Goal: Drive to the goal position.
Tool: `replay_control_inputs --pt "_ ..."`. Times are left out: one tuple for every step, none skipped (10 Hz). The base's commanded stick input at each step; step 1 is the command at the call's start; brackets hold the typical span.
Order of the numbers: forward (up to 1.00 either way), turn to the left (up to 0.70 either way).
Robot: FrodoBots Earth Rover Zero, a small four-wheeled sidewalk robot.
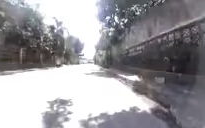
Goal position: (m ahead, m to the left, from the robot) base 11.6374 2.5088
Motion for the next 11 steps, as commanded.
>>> replay_control_inputs --pt "1.0 0.0" --pt "1.0 0.0" --pt "1.0 0.0" --pt "1.0 0.0" --pt "1.0 0.0" --pt "1.0 0.0" --pt "1.0 0.0" --pt "1.0 0.0" --pt "1.0 0.0" --pt "1.0 0.0" --pt "1.0 0.0"
